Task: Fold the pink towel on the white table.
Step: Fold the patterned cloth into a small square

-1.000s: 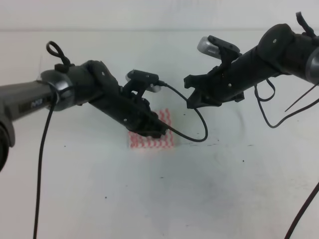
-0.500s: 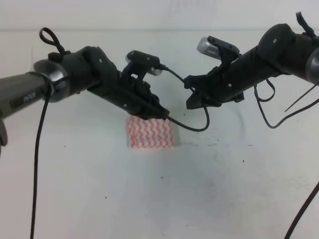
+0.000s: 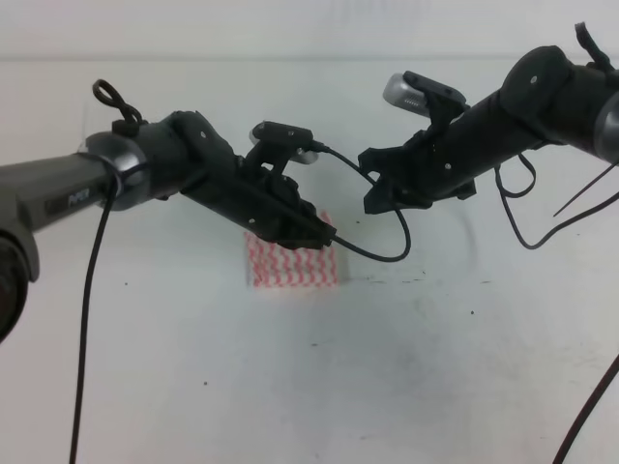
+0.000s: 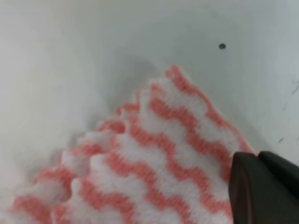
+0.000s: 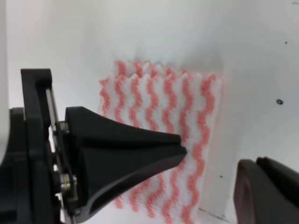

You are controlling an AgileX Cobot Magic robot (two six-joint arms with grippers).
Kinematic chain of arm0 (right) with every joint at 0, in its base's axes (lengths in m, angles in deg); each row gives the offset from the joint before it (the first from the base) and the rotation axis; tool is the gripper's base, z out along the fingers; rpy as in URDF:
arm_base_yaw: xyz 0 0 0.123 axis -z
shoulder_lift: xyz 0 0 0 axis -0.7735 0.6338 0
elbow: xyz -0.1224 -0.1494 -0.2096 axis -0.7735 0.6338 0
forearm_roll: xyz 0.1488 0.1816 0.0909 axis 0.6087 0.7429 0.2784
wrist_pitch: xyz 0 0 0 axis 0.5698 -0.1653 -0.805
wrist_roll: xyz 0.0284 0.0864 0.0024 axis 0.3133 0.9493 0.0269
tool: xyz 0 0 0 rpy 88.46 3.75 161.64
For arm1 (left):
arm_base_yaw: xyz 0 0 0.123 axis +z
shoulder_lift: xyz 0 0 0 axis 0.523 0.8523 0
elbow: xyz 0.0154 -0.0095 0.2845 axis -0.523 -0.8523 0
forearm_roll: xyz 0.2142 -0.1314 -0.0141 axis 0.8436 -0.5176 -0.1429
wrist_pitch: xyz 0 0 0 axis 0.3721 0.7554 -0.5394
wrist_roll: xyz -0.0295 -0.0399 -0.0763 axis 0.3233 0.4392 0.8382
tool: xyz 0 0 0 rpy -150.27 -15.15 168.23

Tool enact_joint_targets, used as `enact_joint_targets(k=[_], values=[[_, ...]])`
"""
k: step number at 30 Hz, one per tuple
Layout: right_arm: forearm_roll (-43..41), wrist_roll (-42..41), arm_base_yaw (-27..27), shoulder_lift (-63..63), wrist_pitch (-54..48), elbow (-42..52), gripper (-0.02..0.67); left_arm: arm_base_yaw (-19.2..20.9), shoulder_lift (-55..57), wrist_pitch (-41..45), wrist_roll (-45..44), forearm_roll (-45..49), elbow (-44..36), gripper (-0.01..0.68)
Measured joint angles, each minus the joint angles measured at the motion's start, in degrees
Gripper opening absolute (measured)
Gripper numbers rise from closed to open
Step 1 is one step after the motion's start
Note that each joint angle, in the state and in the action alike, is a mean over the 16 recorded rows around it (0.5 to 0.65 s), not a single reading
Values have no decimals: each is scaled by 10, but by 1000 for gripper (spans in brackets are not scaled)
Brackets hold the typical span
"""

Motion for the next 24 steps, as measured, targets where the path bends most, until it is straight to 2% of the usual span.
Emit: enact_joint_targets(k=[13,24], values=[[-8,0,1,0,0,0,-18,-1,3,21,26,49,0,-4],[-8,0,2,-2,4,0,-18,-11,7,44,33,-3,0,-3]])
